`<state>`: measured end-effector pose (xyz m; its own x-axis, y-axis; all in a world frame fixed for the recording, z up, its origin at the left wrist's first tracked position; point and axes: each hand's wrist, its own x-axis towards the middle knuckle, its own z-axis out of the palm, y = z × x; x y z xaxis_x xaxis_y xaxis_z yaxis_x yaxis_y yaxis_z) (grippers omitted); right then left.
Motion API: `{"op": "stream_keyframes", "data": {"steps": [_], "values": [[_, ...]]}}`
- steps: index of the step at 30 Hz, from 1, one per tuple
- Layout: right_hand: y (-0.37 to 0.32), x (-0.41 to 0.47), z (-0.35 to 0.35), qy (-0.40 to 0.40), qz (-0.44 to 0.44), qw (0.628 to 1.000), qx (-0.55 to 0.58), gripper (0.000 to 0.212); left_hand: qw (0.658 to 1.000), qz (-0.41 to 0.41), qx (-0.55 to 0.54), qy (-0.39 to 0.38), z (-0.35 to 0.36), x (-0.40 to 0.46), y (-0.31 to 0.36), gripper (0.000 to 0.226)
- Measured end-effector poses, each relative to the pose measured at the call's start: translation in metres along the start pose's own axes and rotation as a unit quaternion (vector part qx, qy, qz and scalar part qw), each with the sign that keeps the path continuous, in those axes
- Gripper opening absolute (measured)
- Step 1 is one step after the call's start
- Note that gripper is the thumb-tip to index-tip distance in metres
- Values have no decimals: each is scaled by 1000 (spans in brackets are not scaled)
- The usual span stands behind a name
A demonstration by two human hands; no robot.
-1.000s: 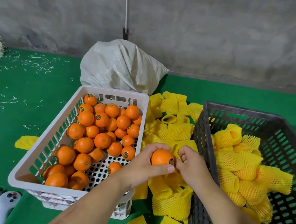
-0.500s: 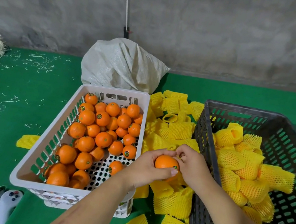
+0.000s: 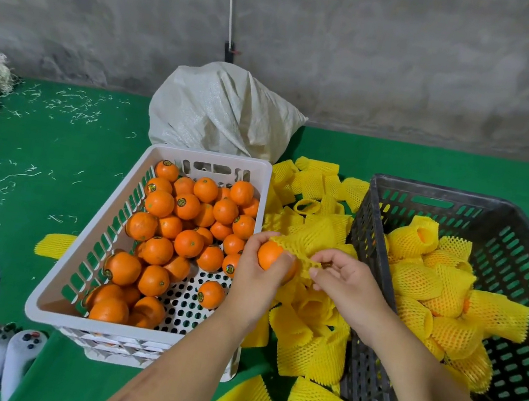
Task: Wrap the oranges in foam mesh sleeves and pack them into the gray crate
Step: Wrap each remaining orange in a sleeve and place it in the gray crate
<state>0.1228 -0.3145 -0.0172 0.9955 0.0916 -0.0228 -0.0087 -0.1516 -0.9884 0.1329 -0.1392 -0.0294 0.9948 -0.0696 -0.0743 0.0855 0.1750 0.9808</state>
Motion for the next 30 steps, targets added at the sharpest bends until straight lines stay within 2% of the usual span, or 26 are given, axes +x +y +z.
{"op": "stream_keyframes", "data": {"steps": [2, 6, 8, 10, 14, 17, 19, 20, 24, 27, 30], "values": [[4, -1, 3, -19, -6, 999, -26, 19, 1000, -11, -8, -2, -4, 0, 0, 41], [6, 0, -1, 44, -57, 993, -92, 15, 985, -39, 47, -160, -15, -4, -3, 73], [6, 1, -2, 72, -92, 983, -141, 16, 980, -25, 66, -188, -18, -2, -9, 80], [8, 0, -2, 96, -139, 960, -221, 15, 986, 12, 58, -158, -13, 0, -10, 74], [2, -6, 1, 154, -237, 896, -342, 11, 996, 80, 33, -14, -3, -2, -12, 66], [2, -12, 6, 114, -312, 861, -385, 16, 991, 108, 47, 57, -3, -4, -17, 72], [4, -14, 7, 73, -316, 863, -387, 14, 991, 103, 64, 55, -3, -5, -15, 73], [4, -13, 7, 55, -300, 874, -378, 13, 992, 96, 74, 31, -4, -5, -14, 74], [5, -10, 6, 37, -242, 923, -298, 22, 990, 43, 70, -114, -15, -1, -14, 72], [5, -8, 4, 67, -227, 928, -288, 26, 992, 57, 54, -97, -14, -1, -14, 71], [0, -9, 3, 120, -272, 904, -307, 10, 994, 80, 67, -45, -6, -1, -14, 70]]}}
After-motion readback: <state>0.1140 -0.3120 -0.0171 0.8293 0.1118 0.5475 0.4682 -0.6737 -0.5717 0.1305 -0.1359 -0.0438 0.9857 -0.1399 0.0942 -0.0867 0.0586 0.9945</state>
